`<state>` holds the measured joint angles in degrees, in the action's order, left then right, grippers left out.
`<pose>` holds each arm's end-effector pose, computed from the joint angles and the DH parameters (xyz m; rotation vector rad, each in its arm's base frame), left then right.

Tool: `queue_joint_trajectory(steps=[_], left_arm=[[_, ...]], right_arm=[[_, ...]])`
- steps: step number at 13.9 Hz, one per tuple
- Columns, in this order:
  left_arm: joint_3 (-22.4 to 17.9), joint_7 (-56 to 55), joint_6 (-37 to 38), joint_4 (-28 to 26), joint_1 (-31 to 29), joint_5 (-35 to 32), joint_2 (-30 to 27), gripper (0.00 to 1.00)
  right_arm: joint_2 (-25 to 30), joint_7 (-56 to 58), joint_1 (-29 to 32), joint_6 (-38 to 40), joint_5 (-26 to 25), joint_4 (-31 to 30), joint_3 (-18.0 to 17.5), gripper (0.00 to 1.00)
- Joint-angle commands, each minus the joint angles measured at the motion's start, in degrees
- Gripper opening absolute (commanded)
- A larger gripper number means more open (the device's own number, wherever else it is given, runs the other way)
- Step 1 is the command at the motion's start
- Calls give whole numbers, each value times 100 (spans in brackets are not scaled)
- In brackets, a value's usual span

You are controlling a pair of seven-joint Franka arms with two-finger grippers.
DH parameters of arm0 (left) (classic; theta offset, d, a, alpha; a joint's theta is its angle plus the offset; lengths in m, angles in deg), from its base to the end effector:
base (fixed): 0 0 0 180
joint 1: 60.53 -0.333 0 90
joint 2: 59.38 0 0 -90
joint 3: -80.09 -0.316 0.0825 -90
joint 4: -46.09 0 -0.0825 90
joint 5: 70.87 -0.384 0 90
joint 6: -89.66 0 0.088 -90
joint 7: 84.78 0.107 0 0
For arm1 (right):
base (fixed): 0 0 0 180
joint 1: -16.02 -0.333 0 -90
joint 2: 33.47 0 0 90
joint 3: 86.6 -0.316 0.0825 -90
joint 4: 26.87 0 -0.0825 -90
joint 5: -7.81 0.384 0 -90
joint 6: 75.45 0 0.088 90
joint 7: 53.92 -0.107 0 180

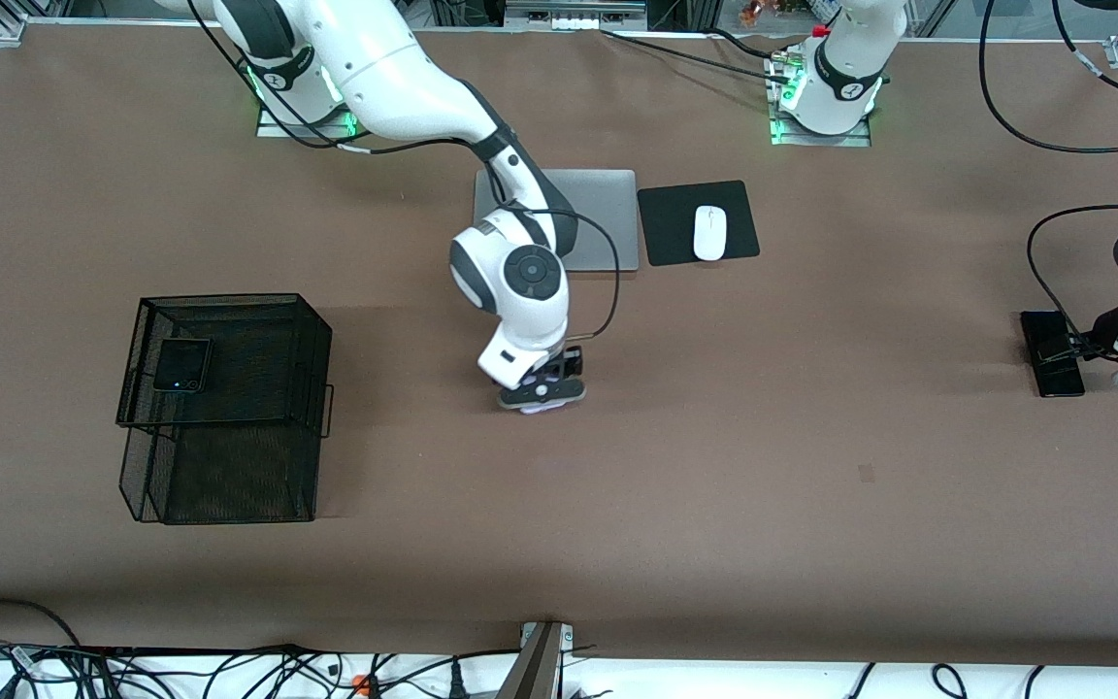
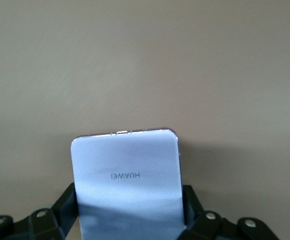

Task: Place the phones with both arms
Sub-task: 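Carry the Huawei phone into the organizer's back compartment with the right gripper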

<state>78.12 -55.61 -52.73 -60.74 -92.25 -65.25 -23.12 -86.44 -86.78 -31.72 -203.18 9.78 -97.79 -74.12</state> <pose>0.5301 0.3527 0.1737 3.0936 0.2331 0.0167 0.5952 0.4778 0.2213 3.0588 0.1746 0.2315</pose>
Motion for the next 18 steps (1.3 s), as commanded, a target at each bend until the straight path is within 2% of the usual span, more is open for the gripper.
queue_joint_trajectory(steps=[1, 4, 7, 9, 13, 14, 15, 18], left_arm=[[135, -175, -43, -294, -28, 124, -269, 100], [135, -114, -157, -364, -89, 124, -225, 100], [127, -114, -175, -470, -159, 115, -260, 100], [127, -114, -184, -487, -177, 115, -260, 100], [135, -114, -465, -672, -221, 124, -260, 100], [135, -114, -474, -672, -221, 124, -251, 100], [135, -122, -474, -672, -212, 124, -243, 100], [135, -140, -483, -663, -212, 124, -199, 100]], right_arm=[[770, 122, 89, 800, -21, -141, 516, 7], [1227, 550, 247, 1398, -12, -141, 1202, 7], [1395, 1866, 720, 1681, 101, -142, 1696, 7], [1430, 2562, 1229, 1682, 399, -141, 1732, 7], [1378, 3399, 2074, 1603, 576, -176, 1679, 7], [1352, 3488, 2250, 1620, 890, -194, 1662, 7], [1291, 3497, 2295, 1620, 1163, -229, 1661, 7], [1193, 3681, 2506, 1323, 1463, -536, 1644, 7]])
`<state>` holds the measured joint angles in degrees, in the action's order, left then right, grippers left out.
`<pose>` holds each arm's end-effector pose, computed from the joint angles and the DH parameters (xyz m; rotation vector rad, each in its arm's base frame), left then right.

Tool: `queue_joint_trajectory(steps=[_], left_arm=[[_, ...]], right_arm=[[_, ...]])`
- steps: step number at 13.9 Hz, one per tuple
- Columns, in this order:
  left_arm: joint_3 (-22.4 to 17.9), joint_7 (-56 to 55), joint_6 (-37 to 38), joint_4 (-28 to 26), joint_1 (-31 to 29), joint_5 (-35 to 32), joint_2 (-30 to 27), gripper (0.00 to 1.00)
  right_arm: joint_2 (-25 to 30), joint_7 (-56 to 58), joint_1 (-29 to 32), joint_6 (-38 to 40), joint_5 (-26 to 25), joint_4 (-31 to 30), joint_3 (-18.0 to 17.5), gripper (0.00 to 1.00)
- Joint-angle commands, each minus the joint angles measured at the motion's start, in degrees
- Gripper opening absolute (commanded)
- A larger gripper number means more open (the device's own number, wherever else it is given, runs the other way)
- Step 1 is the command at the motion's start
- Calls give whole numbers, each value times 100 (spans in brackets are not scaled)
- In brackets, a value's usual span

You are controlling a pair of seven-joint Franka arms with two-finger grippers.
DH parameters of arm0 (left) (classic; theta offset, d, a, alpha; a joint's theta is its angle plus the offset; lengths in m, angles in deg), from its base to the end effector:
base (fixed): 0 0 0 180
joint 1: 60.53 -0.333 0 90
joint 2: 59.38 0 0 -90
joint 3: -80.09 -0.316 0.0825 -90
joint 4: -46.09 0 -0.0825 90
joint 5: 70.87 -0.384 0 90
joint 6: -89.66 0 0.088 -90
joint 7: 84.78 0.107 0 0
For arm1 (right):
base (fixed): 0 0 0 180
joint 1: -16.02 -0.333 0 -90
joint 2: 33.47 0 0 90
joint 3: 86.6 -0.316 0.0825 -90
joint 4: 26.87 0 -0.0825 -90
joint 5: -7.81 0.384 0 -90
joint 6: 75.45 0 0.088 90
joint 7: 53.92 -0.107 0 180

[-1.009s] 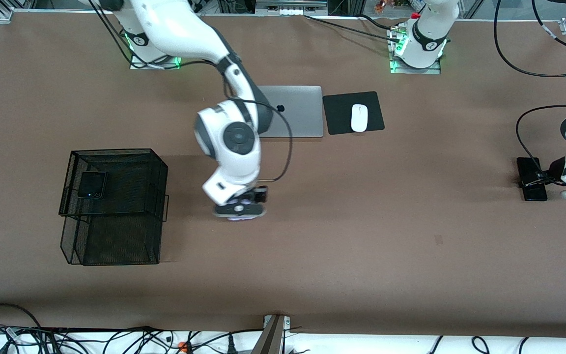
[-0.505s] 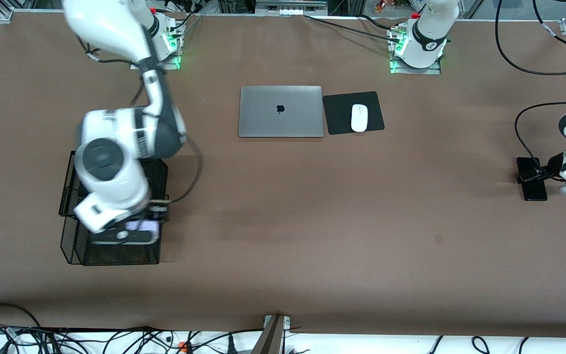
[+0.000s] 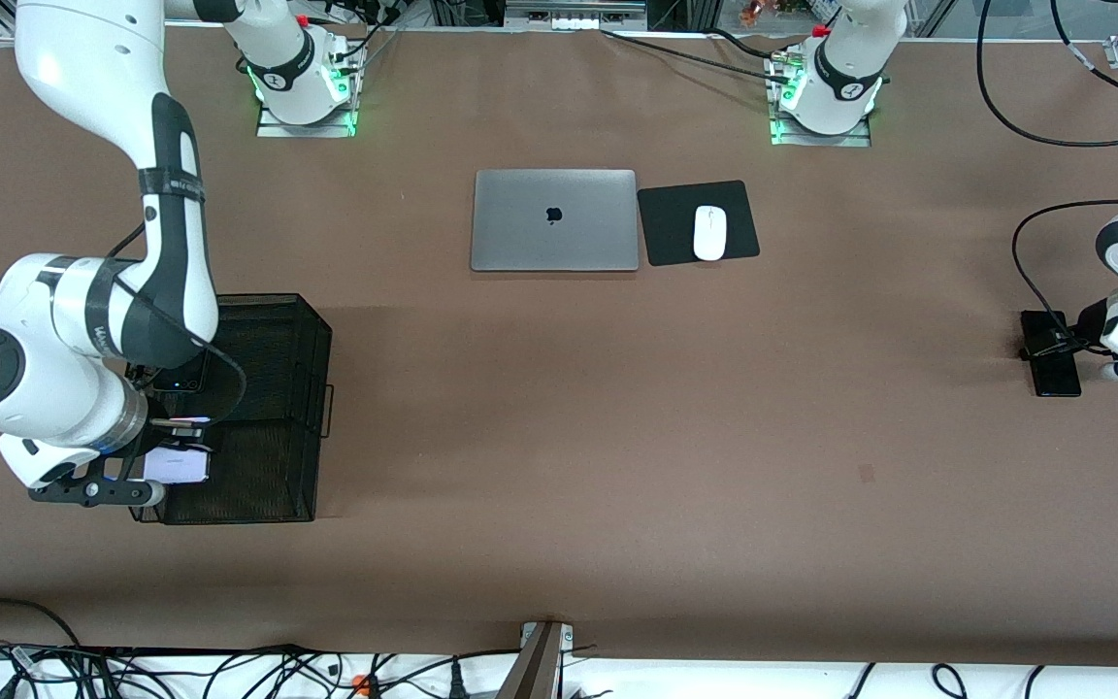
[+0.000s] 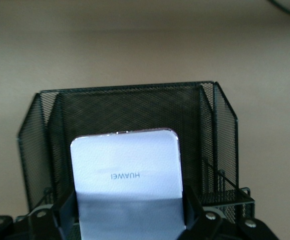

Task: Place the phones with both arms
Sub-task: 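Carry the Huawei phone into the organizer's back compartment with the right gripper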

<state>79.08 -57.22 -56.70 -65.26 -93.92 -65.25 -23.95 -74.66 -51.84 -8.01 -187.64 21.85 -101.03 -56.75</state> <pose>0.5084 0.3495 0.1590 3.0852 0.3065 0.0258 0.7343 0.0352 0.3608 3.0342 -0.0594 0.0425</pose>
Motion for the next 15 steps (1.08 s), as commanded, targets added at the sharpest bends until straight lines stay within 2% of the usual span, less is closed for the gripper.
queue_joint_trajectory(steps=[1, 3, 5, 7, 8, 10, 11, 12, 13, 14, 15], left_arm=[[39, -13, -103, -212, -37, 124, -98, 100], [39, -49, -156, -203, -36, 124, -63, 71], [39, -75, -156, -194, -28, 124, -45, 35], [39, -198, -147, -177, -10, 124, -54, 10], [39, -268, -130, -159, 16, 124, -54, 0], [39, -330, -95, -141, 25, 124, -54, 0], [39, -339, -86, -133, 25, 115, -62, 0], [39, -348, -86, -133, 25, 123, -71, 0], [39, -348, -68, -89, 25, 115, -71, 0], [39, -348, -42, -54, 25, 115, -71, 0], [39, -348, 19, -27, 25, 115, -80, 0]], right_arm=[[-37, 362, 179, -398, 527, -335, -94, 7], [-178, 618, 310, -575, 766, -415, -94, 7], [-292, 644, 364, -576, 1029, -424, -102, 7], [-380, 741, 364, -593, 1092, -433, -102, 7], [-381, 741, 364, -602, 1101, -468, -102, 7], [-424, 733, 364, -637, 1119, -494, -102, 11], [-433, 733, 364, -637, 1197, -503, -102, 21], [-468, 741, 364, -637, 1337, -529, -102, 25], [-486, 741, 364, -646, 1443, -538, -111, 41], [-503, 741, 364, -637, 1470, -547, -111, 43], [-504, 741, 364, -637, 1470, -547, -102, 52]])
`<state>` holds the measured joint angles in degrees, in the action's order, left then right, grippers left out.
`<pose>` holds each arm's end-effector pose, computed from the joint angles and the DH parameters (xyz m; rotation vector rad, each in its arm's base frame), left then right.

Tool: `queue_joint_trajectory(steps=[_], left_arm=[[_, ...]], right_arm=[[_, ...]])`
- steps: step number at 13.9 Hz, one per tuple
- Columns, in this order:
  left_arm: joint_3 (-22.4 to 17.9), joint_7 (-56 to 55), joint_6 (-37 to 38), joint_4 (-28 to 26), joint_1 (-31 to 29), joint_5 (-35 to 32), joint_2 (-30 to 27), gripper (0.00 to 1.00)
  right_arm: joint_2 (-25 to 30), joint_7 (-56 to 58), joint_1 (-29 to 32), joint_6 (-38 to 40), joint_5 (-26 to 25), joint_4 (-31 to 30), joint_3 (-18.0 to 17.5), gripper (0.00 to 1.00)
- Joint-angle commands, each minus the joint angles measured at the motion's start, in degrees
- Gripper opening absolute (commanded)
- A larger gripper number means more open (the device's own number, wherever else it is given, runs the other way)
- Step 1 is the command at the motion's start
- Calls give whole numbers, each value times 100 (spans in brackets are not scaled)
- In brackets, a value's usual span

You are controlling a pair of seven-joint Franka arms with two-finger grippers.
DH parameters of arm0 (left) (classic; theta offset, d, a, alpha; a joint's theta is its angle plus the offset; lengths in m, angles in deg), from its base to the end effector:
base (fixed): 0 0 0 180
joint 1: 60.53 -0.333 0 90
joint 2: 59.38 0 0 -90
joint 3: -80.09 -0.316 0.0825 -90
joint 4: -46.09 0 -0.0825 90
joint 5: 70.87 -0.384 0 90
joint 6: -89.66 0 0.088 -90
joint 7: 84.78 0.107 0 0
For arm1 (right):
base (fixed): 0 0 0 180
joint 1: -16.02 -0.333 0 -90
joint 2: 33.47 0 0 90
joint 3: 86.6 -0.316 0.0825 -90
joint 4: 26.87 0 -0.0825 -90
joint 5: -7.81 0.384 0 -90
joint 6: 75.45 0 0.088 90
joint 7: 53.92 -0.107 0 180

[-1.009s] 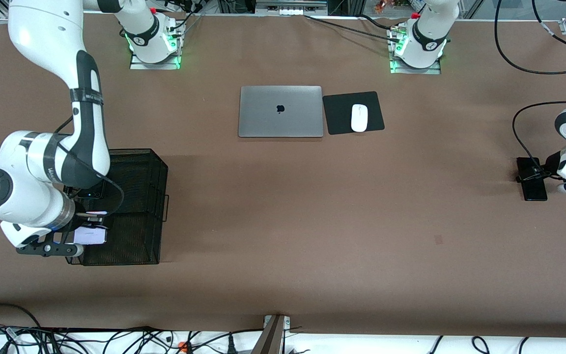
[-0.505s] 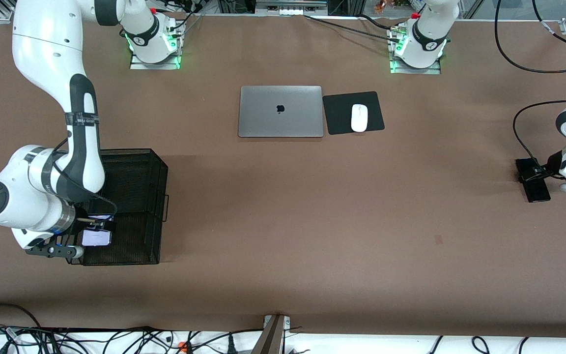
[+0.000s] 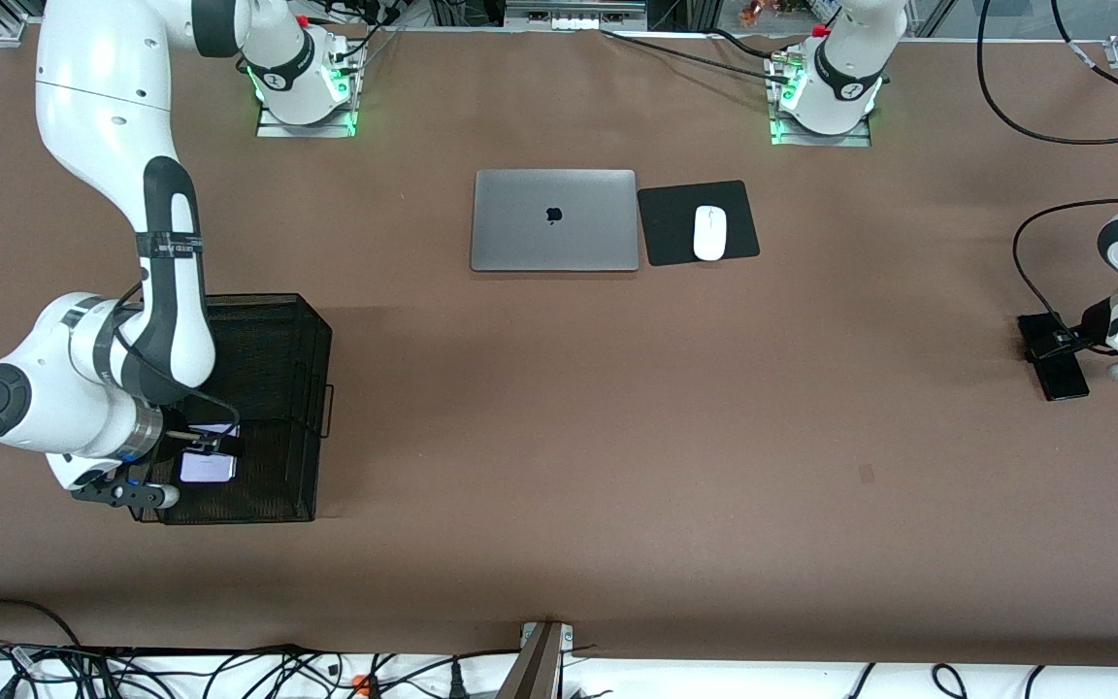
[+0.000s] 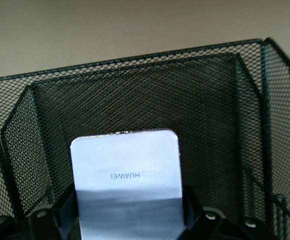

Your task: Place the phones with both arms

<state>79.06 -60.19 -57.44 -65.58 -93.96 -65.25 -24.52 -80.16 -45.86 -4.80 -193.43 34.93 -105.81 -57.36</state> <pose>0.5088 0.3507 0.1642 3.0841 0.3892 0.0473 0.7291 -0.0023 0.2651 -3.0871 0.1612 0.0260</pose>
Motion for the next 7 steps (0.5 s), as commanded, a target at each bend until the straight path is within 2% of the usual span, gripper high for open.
queue_joint_trajectory(steps=[1, 2, 5, 7], left_arm=[[41, -60, 181, 92, 29, 115, -23, 0], [33, -60, 399, 189, 29, 115, -23, 0], [15, -95, 980, 462, 29, 106, -67, 0], [15, -103, 1200, 611, 38, 80, -84, 0]], right_arm=[[38, 144, 43, -67, 162, -69, -41, 63], [20, 144, 43, -67, 162, -69, -41, 68], [11, 144, 34, -129, 162, -60, -41, 100], [29, 153, 34, -129, 127, -25, -41, 100]])
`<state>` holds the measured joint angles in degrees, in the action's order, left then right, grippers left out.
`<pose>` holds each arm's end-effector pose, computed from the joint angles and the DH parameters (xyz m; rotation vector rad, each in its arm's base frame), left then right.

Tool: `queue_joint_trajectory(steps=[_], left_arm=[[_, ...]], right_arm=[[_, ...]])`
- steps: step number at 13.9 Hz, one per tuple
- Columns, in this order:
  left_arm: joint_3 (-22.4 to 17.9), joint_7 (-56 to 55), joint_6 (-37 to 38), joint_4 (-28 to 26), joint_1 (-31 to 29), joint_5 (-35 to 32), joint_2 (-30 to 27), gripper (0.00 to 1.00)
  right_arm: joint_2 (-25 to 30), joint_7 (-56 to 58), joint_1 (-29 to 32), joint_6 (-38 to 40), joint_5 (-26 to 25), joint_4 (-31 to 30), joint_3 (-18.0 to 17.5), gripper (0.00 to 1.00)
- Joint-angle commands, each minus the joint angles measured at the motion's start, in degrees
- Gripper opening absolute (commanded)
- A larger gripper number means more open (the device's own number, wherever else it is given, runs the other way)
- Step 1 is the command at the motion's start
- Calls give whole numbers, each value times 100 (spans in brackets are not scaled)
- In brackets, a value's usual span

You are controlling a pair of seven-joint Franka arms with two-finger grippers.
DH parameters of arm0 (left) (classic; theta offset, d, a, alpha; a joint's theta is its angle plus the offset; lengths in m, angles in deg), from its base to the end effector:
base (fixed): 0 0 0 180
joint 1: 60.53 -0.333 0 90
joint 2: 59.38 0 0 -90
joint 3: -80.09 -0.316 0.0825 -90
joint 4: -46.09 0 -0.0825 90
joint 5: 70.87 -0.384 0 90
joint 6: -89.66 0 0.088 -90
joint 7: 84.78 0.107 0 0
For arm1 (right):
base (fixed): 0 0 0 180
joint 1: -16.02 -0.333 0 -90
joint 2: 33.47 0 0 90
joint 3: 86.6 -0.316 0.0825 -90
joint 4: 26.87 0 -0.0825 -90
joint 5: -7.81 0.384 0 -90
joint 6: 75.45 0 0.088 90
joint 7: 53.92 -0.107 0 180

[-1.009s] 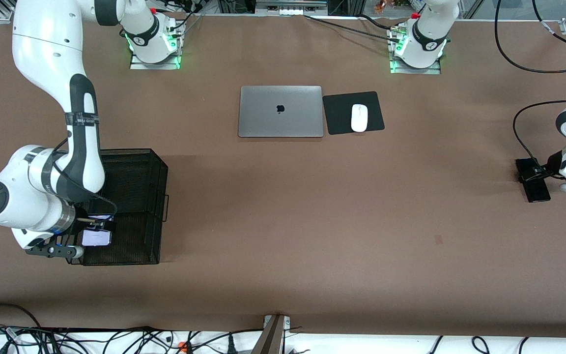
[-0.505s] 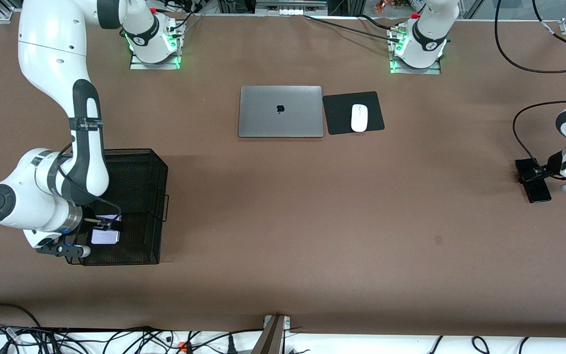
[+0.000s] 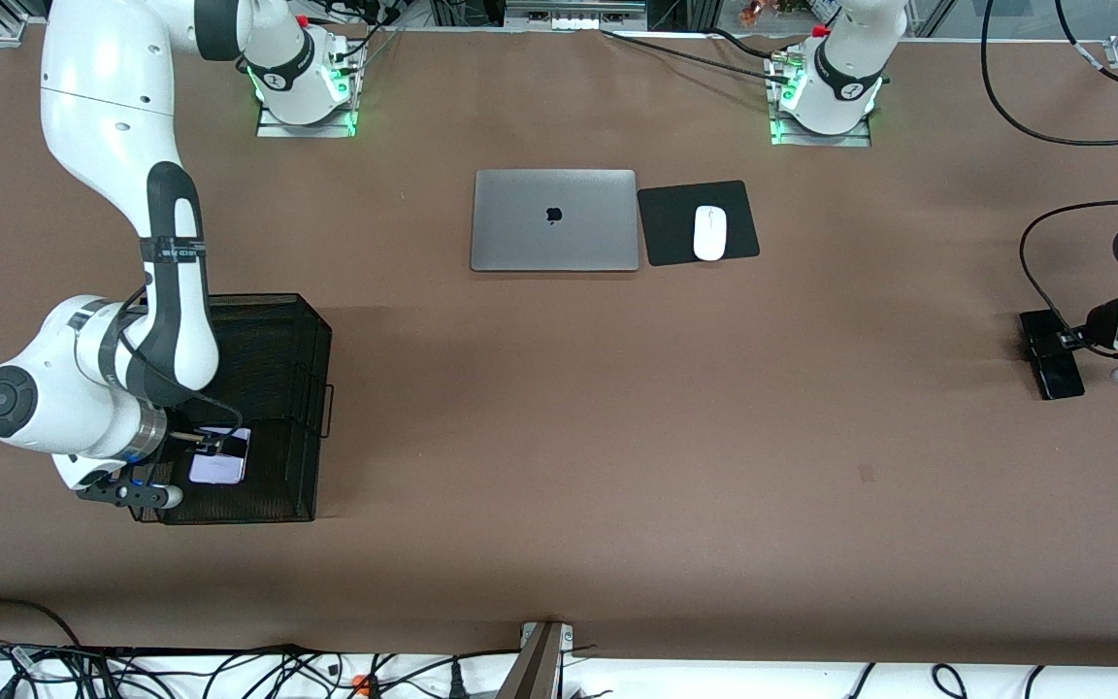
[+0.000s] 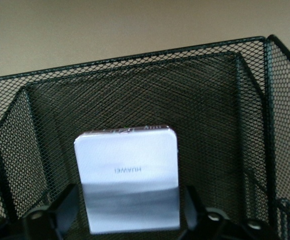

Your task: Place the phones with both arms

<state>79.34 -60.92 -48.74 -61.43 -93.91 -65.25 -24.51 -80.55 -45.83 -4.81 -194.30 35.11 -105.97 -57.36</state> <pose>0.5207 0.3519 0.1784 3.0351 0.3857 -0.0520 0.7296 -0.0031 0.2605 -3.0900 0.1651 0.0158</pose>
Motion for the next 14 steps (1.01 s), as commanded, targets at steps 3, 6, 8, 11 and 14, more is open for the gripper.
queue_joint_trajectory(steps=[3, 6, 8, 11, 14], left_arm=[[13, -363, 1058, 670, 103, 27, -86, 0], [5, -959, 1368, 891, 576, -17, -86, 0], [13, -1408, 1368, 891, 1260, -166, -77, 0], [-48, -2583, 1368, 926, 2674, -175, 10, 0], [-57, -3744, 1613, 1286, 3616, -272, 177, 0]], right_arm=[[129, 333, 17, 116, 4, 191, 3, 100], [130, 369, 87, 853, -146, 858, 29, 99], [129, 369, 131, 1275, -417, 1272, 38, 99], [208, 238, 35, 1961, -533, 1686, 91, 99], [533, -577, -350, 2322, -541, 1687, 47, 100]])
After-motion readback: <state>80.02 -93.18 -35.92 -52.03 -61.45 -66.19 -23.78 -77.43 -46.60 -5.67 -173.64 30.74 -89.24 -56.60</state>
